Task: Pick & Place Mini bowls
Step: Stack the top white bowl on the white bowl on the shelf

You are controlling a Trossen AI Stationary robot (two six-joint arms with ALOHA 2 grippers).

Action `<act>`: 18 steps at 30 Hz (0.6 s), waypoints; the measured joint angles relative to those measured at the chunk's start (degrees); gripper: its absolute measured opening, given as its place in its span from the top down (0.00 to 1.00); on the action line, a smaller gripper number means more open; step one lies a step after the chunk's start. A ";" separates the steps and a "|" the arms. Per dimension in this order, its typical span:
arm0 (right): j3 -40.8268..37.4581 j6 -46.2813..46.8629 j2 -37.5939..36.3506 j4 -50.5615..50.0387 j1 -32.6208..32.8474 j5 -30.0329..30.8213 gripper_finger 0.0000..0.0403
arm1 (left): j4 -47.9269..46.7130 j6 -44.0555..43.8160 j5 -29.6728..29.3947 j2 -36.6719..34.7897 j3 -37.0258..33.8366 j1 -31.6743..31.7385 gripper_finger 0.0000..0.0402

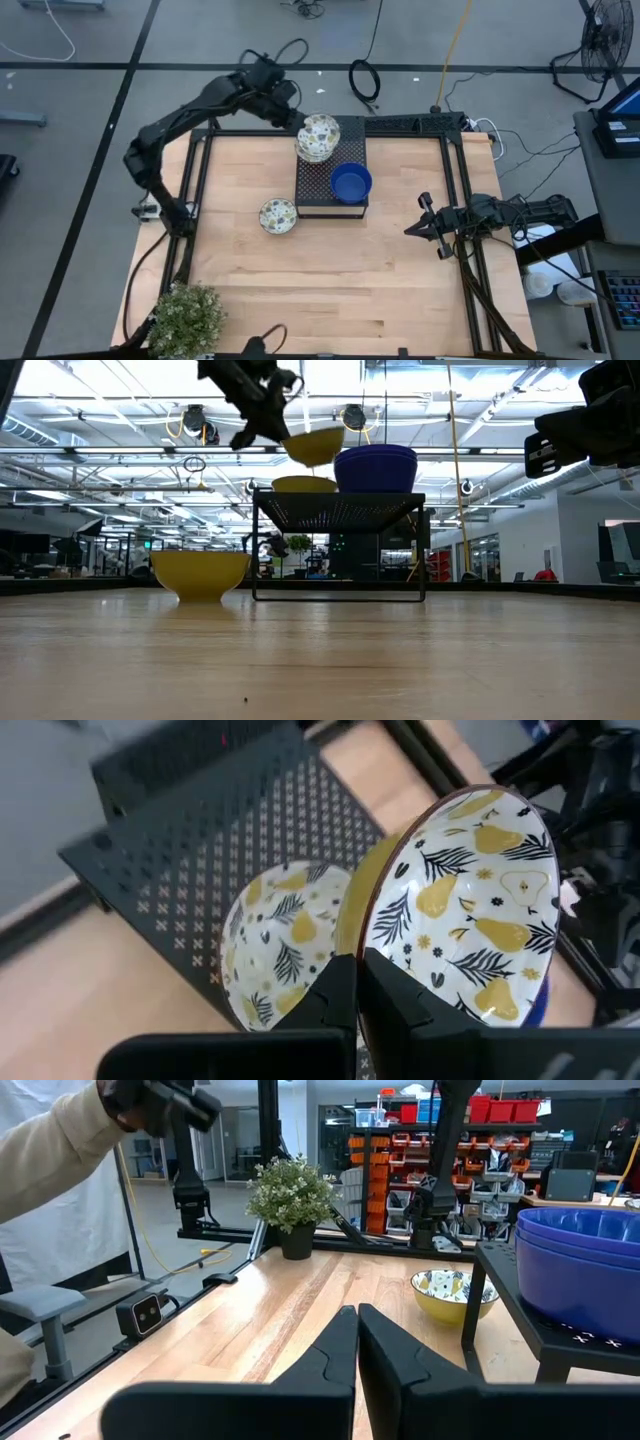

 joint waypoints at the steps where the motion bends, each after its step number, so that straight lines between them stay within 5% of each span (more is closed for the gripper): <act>1: 0.00 0.01 0.00 -0.01 0.00 0.00 1.00 | -0.11 -0.30 0.80 0.82 -0.02 0.32 0.99; 18: -0.01 0.00 0.00 -0.01 0.01 0.00 1.00 | -5.62 -3.54 -2.44 3.41 -0.02 2.27 0.99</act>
